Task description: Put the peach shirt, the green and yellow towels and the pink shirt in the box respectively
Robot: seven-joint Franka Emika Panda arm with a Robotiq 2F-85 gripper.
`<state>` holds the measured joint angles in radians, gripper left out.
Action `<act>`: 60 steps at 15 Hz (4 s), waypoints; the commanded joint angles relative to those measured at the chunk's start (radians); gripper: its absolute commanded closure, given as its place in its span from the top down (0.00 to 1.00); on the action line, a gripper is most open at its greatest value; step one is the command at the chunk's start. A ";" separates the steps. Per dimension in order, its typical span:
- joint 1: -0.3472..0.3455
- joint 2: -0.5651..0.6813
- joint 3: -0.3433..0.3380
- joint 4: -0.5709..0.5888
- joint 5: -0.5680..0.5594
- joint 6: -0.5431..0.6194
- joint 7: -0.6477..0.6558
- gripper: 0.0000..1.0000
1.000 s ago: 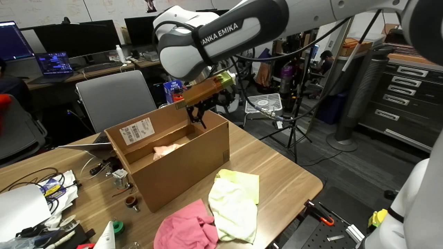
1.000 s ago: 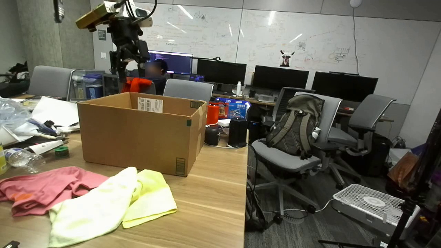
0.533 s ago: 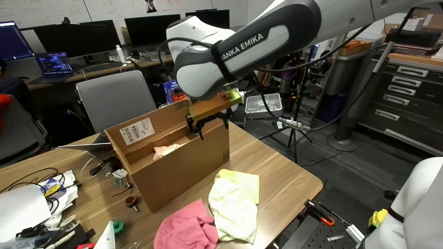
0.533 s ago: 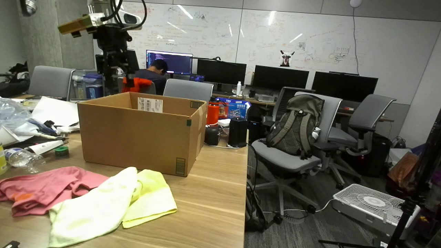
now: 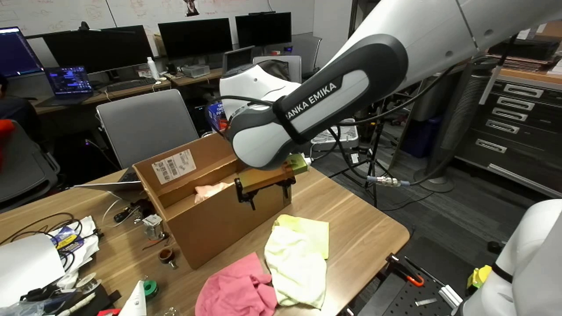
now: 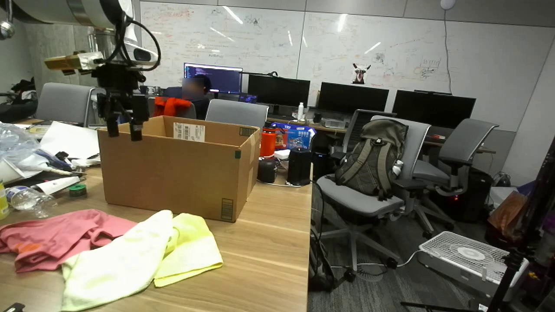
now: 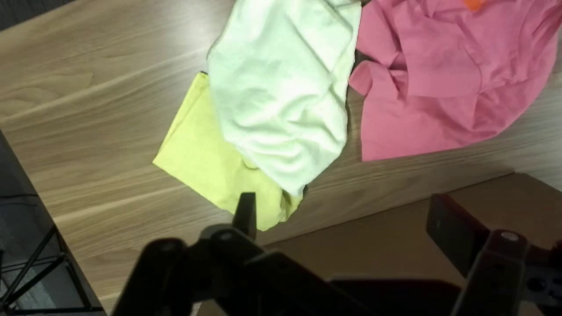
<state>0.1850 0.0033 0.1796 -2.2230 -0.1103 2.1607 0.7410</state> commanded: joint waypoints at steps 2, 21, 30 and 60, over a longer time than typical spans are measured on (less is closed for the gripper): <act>-0.006 -0.062 -0.004 -0.089 0.027 0.037 0.034 1.00; 0.000 0.072 -0.005 -0.177 0.098 0.191 0.037 1.00; 0.001 0.166 -0.052 -0.148 0.064 0.270 0.054 1.00; 0.005 0.408 -0.135 -0.061 0.149 0.435 0.025 1.00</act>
<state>0.1812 0.3907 0.0455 -2.2892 -0.0036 2.5601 0.7830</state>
